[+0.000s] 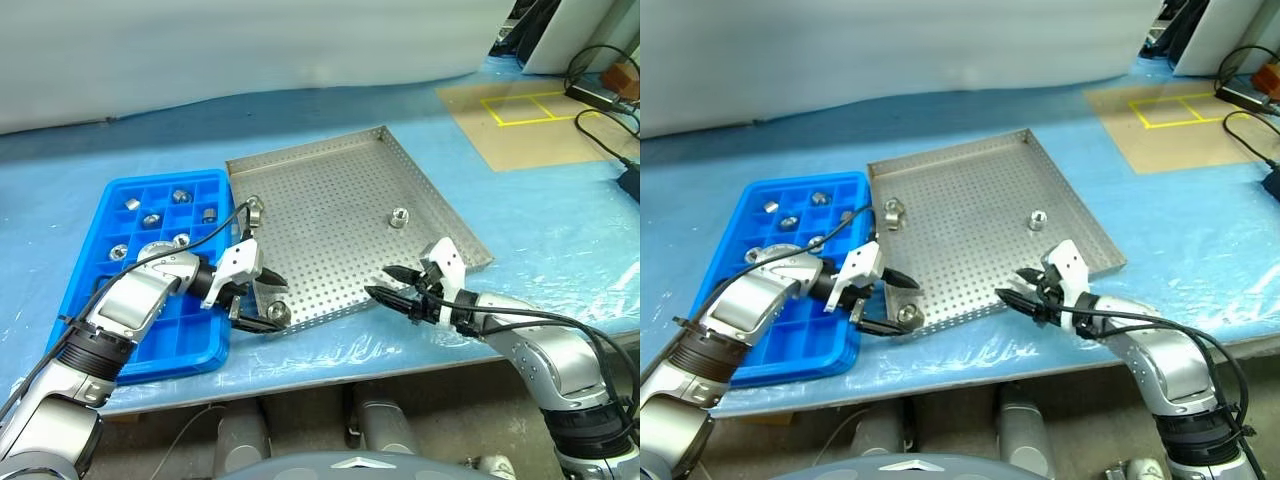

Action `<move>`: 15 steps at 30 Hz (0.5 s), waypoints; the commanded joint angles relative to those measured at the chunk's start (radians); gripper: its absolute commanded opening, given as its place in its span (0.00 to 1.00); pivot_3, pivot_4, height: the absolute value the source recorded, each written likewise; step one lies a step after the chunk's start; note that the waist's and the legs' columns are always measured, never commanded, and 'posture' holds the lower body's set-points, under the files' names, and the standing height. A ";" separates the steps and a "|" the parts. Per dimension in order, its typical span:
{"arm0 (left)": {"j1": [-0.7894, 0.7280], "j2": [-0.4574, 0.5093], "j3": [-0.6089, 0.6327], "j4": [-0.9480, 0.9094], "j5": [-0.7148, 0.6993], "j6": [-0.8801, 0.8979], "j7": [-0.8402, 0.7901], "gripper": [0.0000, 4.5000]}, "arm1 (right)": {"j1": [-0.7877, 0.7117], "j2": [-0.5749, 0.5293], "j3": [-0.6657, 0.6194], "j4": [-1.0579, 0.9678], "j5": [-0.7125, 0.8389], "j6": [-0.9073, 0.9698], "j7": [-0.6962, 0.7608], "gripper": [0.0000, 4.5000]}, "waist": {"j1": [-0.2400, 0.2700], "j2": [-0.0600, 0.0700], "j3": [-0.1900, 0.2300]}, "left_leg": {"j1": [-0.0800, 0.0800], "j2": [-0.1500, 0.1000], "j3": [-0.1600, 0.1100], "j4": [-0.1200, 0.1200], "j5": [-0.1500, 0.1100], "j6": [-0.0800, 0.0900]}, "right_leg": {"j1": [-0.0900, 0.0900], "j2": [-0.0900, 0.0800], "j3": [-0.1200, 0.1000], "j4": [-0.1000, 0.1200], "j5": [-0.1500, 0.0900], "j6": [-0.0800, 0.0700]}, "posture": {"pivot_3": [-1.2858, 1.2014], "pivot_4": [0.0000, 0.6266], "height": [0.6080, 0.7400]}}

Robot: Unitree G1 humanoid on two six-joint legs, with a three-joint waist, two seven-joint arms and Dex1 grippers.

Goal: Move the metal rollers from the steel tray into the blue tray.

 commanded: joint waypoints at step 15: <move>-0.014 -0.016 0.065 -0.020 -0.062 0.087 0.033 0.99 | 0.009 -0.005 0.017 -0.065 0.004 0.030 -0.027 0.72 | -0.001 0.000 0.000 | 0.000 0.000 0.000 0.000 0.000 0.000 | 0.000 0.000 0.000 0.000 0.000 0.001 | 0.39 0.24 1.00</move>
